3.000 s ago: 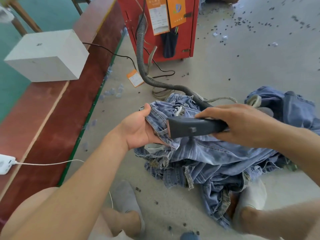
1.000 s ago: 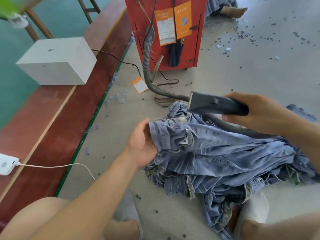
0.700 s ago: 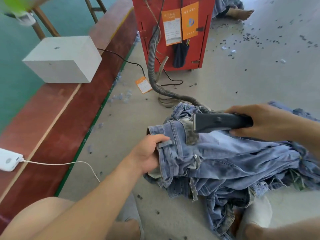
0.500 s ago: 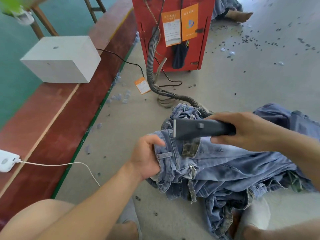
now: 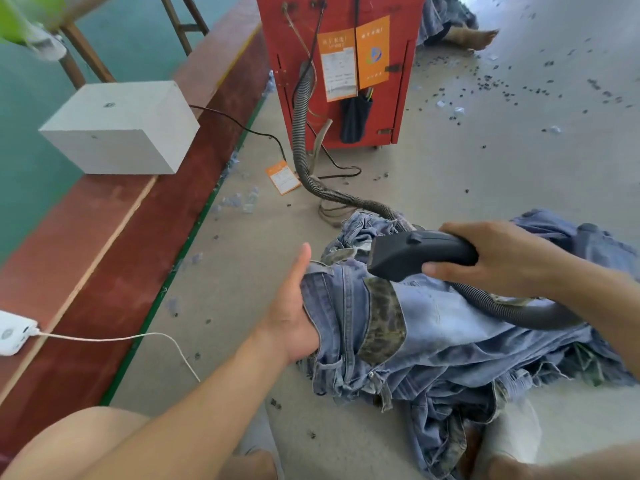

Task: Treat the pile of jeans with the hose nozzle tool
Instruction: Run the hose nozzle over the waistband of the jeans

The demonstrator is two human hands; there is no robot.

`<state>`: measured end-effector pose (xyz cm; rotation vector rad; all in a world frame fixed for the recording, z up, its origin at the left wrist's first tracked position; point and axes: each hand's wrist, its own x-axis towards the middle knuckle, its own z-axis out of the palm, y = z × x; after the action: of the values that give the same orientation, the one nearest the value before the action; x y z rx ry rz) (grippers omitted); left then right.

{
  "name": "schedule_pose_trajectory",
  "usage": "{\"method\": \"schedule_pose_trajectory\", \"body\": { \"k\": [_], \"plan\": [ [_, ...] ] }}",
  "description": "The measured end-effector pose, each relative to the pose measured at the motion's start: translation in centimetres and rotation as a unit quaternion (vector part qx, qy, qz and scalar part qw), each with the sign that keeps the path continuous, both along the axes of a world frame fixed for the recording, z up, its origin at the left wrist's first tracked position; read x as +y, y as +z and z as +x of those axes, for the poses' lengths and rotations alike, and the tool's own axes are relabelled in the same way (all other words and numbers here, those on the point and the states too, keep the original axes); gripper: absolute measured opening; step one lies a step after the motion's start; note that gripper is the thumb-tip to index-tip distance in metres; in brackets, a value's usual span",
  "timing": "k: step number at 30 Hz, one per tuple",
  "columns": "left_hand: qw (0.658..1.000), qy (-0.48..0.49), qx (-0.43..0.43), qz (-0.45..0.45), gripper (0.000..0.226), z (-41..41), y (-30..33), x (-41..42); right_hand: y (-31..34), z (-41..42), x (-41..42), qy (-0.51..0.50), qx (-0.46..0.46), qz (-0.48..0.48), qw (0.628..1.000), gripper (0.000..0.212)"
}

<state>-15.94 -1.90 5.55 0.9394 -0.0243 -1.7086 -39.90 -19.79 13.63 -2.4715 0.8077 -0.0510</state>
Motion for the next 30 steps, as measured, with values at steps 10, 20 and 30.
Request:
{"method": "schedule_pose_trajectory", "body": {
  "k": [10,20,30],
  "plan": [
    [0.991,-0.046,-0.105,-0.071,0.049,0.1,0.5,0.1,0.2,-0.5,0.8,-0.018,0.04,0.048,0.998,0.04],
    [0.985,-0.051,-0.1,-0.13,0.052,0.7,2.5,-0.3,4.5,-0.5,1.1,-0.174,-0.178,0.05,0.967,0.033],
    [0.984,-0.093,0.028,-0.15,0.106,-0.2,3.0,-0.6,1.4,1.8,6.3,-0.014,0.009,-0.097,0.995,0.052]
  ]
}}
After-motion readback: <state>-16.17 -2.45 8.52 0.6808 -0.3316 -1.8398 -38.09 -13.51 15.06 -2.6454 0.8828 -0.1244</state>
